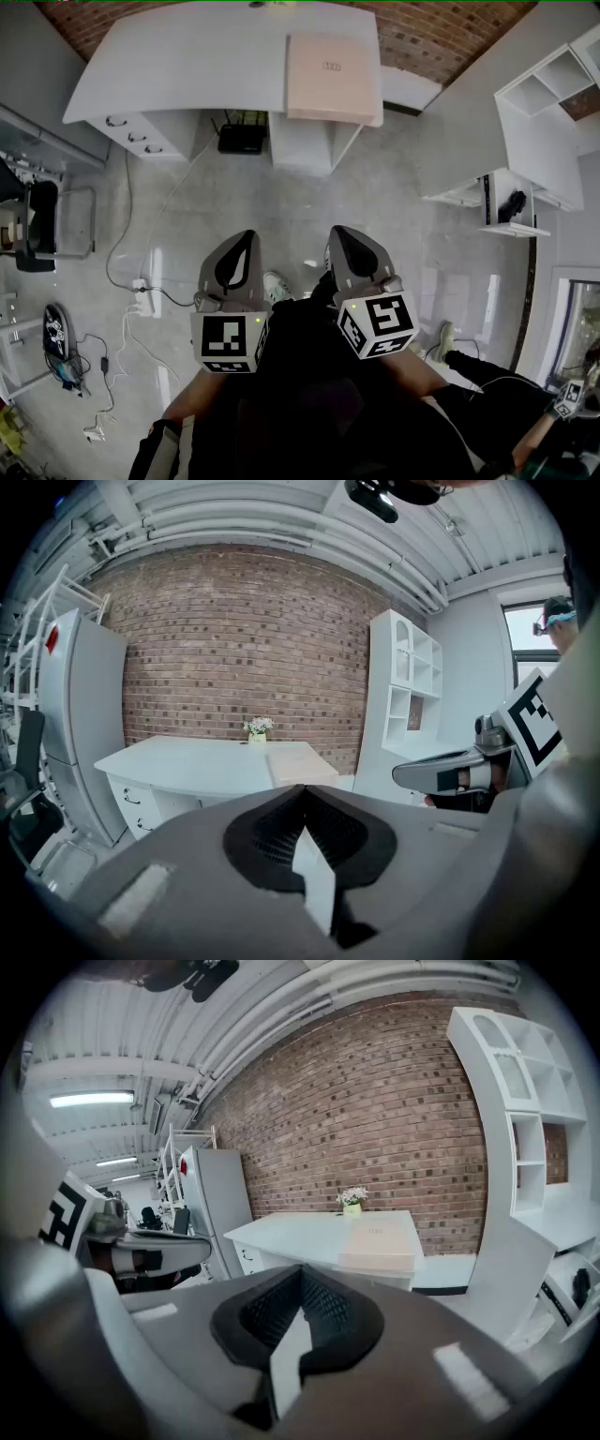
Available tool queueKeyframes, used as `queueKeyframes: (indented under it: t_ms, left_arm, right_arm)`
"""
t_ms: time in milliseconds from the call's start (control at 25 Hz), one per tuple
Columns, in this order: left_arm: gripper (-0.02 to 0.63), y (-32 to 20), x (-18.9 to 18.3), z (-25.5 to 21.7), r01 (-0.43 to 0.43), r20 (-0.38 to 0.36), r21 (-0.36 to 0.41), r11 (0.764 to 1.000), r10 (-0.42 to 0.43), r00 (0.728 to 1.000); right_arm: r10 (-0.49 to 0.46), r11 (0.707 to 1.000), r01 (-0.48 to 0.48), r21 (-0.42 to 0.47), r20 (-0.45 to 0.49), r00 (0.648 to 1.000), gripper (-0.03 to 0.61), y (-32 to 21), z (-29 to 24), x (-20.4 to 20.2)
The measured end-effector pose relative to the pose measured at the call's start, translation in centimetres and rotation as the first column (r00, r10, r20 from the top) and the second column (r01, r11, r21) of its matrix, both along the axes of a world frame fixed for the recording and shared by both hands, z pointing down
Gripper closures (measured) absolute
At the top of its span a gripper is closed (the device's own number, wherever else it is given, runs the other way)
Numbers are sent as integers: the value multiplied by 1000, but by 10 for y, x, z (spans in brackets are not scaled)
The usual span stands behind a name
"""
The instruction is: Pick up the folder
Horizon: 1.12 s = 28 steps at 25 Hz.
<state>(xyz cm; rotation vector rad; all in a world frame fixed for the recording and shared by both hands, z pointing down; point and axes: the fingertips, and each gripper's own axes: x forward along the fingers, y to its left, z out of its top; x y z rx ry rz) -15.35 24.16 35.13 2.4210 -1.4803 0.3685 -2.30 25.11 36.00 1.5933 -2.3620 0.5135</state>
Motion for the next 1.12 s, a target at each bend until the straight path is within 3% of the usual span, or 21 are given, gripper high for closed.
queueKeyframes:
  t_ms: [680, 1120]
  left_arm:
    - [615, 3, 0, -2, -1, -10, 9, 1000, 1, 1000]
    - [615, -4, 13, -4, -7, -65, -1, 1000, 7, 998]
  right_arm:
    - [-15, 1000, 15, 1, 29, 999, 577, 3, -3, -5]
    - [9, 1000, -9, -12, 13, 1000, 577, -7, -11, 12]
